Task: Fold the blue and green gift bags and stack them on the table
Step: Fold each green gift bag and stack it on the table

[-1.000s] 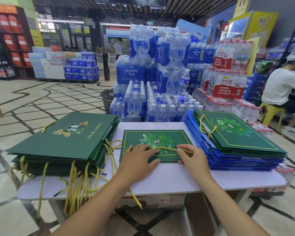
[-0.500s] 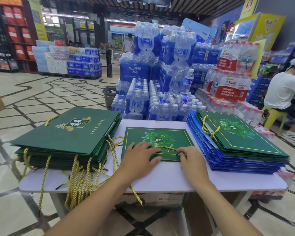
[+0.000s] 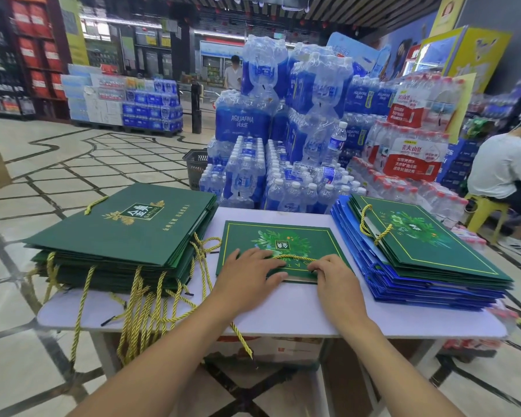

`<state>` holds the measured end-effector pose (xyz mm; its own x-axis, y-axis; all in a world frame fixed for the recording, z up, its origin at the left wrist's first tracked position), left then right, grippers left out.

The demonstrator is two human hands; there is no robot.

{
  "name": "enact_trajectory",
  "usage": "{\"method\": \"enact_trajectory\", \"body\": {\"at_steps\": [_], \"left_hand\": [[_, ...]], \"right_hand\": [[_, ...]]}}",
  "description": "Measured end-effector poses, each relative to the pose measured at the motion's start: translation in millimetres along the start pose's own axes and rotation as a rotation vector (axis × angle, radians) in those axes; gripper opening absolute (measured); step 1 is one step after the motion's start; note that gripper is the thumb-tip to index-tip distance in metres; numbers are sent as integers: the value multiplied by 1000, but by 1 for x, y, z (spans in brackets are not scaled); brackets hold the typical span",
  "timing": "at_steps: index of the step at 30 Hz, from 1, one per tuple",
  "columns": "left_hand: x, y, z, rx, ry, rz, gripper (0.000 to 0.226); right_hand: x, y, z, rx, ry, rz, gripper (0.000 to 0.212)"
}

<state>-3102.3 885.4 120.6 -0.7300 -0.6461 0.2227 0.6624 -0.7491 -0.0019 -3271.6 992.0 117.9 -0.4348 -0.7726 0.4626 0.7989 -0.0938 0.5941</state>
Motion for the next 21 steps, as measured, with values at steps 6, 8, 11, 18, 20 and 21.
{"method": "enact_trajectory", "body": {"at_steps": [6, 8, 11, 18, 20, 21], "left_hand": [[0, 0, 1, -4, 5, -9, 48], [1, 0, 1, -7, 10, -9, 48], [0, 0, 1, -9, 16, -11, 48], [0, 0, 1, -28, 17, -7, 46], [1, -1, 2, -31, 13, -4, 45], [1, -1, 2, -31, 9, -3, 46]], "right_hand": [[2, 1, -1, -1, 16, -30, 28], [1, 5, 2, -25, 1, -18, 24], [0, 8, 5, -72, -4, -36, 18], [-3, 5, 7, -60, -53, -105, 19], [-4, 6, 8, -57, -66, -133, 20], [-5, 6, 8, -59, -70, -138, 20]]}}
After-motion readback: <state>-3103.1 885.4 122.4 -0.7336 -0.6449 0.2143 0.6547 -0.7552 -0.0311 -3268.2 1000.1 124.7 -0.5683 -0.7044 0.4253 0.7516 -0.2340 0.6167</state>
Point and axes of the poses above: each hand's wrist, its own x-axis towards the middle knuckle, its own z-axis out of the back of the hand, y = z × x, the point moved 3 cm from there along x, towards the middle knuckle, and after that the axes turned 15 degrees about x, right-handed, at the moved point
